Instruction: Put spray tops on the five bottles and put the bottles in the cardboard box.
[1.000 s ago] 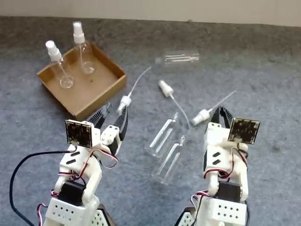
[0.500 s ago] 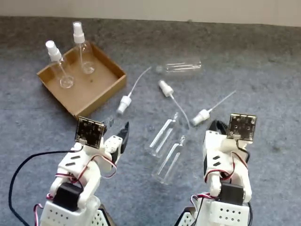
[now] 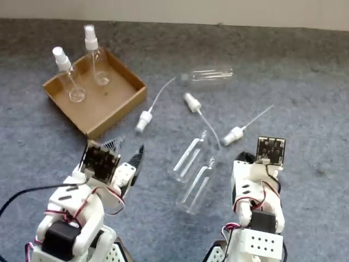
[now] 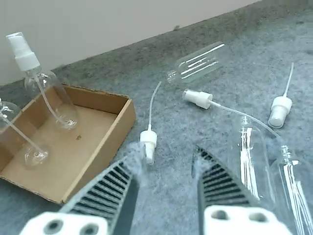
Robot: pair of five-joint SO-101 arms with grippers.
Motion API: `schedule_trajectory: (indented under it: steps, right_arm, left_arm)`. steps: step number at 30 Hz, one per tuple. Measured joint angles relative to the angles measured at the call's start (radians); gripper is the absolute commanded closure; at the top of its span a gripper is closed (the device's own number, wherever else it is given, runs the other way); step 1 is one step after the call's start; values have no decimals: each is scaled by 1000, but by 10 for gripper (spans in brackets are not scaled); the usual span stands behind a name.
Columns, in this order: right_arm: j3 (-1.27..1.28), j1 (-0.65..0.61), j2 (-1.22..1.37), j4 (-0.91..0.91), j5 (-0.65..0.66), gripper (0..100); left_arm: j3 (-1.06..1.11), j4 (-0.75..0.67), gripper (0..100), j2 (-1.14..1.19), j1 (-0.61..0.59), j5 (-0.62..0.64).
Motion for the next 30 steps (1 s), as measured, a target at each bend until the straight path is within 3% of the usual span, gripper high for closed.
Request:
schedule_trajectory:
  steps: [11,22,30]
  right_arm:
    - [8,0,0,0,6,979]
    - [8,0,0,0,6,979]
    - [8,40,0,0,6,979]
  left_arm:
    - [-272,6,870,528,60,-91]
    - [-582,155,870,1062,115,-117]
    - [-864,318,870,1407,241,-118]
